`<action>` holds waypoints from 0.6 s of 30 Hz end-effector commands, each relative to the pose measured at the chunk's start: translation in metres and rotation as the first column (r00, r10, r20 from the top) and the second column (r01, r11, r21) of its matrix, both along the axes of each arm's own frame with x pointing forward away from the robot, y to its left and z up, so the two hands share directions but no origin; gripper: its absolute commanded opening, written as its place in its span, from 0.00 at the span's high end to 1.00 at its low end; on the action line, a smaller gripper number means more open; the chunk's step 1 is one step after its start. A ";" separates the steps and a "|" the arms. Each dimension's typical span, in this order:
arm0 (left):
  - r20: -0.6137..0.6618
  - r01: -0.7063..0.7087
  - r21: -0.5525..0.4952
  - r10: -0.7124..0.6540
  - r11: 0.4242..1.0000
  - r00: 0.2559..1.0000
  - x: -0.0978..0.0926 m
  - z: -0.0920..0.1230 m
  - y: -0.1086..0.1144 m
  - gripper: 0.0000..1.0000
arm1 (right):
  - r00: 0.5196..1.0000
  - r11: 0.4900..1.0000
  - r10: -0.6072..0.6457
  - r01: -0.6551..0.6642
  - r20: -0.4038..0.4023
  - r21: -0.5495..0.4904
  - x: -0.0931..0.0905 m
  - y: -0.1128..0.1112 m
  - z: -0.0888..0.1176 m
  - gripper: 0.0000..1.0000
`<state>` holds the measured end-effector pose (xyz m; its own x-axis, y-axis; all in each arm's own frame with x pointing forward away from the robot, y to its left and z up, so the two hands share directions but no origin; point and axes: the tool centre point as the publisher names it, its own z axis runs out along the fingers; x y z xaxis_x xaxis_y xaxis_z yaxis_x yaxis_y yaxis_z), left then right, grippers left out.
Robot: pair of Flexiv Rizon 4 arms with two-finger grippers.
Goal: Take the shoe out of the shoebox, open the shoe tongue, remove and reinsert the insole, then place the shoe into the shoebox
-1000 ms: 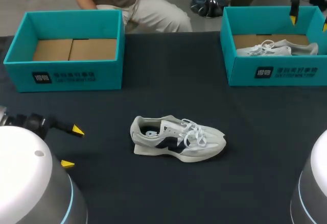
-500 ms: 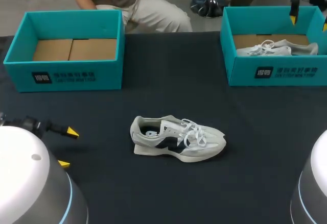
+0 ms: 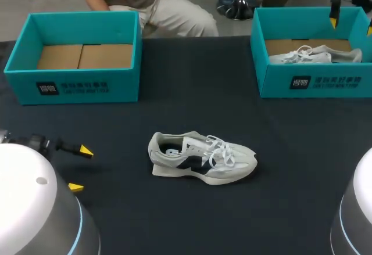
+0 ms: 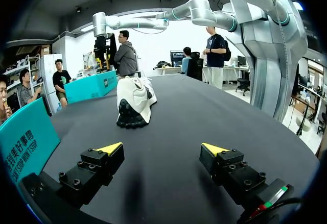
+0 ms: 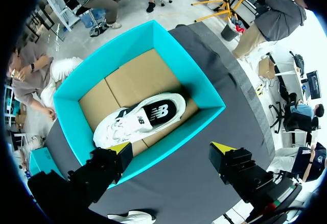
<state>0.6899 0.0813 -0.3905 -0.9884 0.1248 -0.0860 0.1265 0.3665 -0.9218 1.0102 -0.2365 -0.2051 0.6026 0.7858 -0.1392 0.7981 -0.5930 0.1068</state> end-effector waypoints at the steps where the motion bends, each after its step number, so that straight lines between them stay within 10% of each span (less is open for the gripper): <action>1: 0.006 -0.005 -0.011 0.005 1.000 1.000 0.005 -0.005 -0.013 0.00 | 1.000 1.000 0.000 0.000 0.002 0.001 0.000 0.000 0.000 0.00; 18: 0.004 0.008 -0.030 -0.008 1.000 1.000 0.035 -0.021 -0.078 0.00 | 1.000 1.000 0.000 0.000 0.002 0.001 0.000 0.000 0.000 0.00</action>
<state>0.7162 0.0133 -0.4048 -0.9874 0.1238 -0.0981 0.1351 0.3402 -0.9306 1.0102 -0.2365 -0.2051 0.6025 0.7859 -0.1392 0.7981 -0.5930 0.1068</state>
